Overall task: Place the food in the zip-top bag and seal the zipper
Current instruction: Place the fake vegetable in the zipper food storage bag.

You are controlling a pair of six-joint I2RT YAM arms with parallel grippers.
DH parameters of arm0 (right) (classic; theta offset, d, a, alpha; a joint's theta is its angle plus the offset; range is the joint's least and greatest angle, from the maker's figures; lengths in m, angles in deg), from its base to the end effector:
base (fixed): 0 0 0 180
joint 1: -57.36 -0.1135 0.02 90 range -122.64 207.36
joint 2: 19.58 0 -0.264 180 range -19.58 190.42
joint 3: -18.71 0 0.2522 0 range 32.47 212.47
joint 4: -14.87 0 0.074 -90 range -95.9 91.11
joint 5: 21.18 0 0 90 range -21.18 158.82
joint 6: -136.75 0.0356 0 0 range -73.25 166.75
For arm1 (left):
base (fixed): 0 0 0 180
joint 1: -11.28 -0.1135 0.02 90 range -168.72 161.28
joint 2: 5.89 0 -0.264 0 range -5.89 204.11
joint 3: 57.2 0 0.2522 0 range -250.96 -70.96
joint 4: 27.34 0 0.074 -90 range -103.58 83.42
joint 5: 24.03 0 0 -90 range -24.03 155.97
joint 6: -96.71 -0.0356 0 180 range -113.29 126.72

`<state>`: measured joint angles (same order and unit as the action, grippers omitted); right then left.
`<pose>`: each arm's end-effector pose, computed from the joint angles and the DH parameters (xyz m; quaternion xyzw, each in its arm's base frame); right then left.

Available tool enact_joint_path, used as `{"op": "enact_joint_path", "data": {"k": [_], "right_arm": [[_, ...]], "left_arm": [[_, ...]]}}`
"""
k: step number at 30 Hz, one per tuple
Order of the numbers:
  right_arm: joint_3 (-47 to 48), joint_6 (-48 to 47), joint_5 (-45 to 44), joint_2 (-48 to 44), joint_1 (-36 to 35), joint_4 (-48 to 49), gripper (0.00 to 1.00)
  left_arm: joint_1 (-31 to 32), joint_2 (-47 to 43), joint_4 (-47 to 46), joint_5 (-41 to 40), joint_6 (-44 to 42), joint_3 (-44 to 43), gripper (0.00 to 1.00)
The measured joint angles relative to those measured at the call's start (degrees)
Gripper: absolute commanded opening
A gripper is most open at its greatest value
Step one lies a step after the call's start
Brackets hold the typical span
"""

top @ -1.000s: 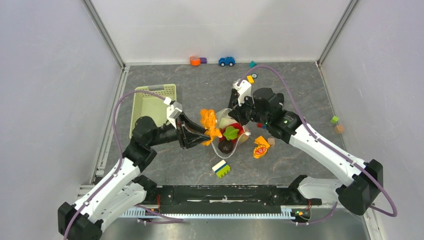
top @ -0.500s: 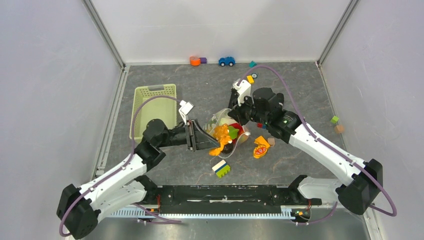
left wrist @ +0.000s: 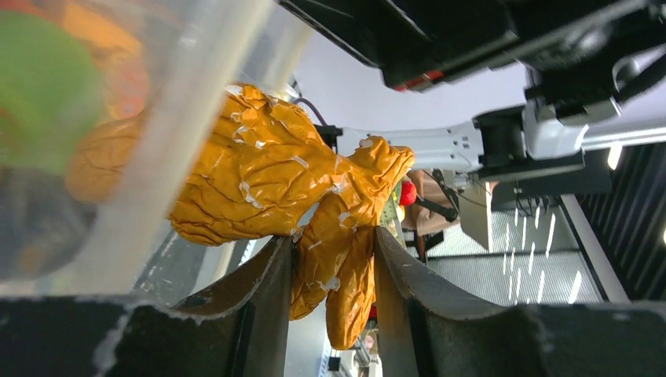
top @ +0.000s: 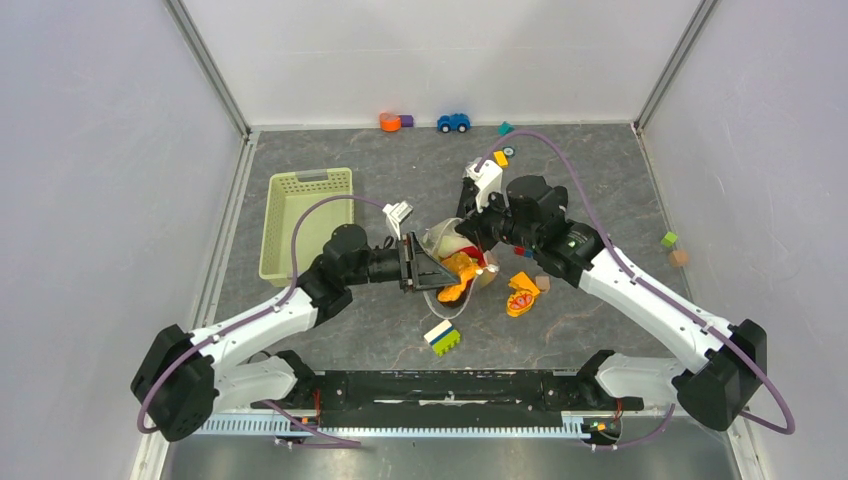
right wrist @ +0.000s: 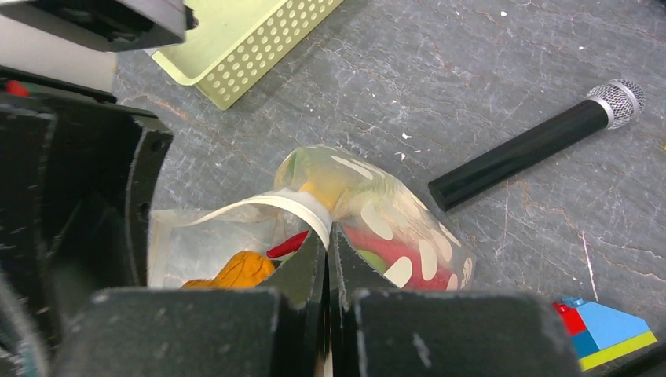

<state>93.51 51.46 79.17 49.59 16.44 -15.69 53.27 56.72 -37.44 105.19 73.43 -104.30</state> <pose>0.2043 0.1856 0.3390 -0.3070 0.7830 0.2778 0.4642 0.1653 -0.1791 0.2709 0.0714 0.7290 -0.6598 0.1677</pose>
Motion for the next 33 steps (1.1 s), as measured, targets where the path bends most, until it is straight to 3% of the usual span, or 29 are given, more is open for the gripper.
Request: {"op": "enact_joint_path", "data": {"k": [13,26,33], "right_arm": [[-0.13,0.02,0.04,-0.79,0.00,0.02,0.00],[-1.33,0.22,0.22,-2.47,0.00,0.39,0.00],[-1.33,0.44,0.83,-2.47,0.00,0.46,0.00]], "left_arm": [[0.04,3.67,5.88,-9.40,0.33,-3.21,0.02],[0.46,1.44,21.00,-27.04,1.29,-4.76,0.02],[2.12,4.42,25.14,-30.21,1.31,-9.18,0.05]]}}
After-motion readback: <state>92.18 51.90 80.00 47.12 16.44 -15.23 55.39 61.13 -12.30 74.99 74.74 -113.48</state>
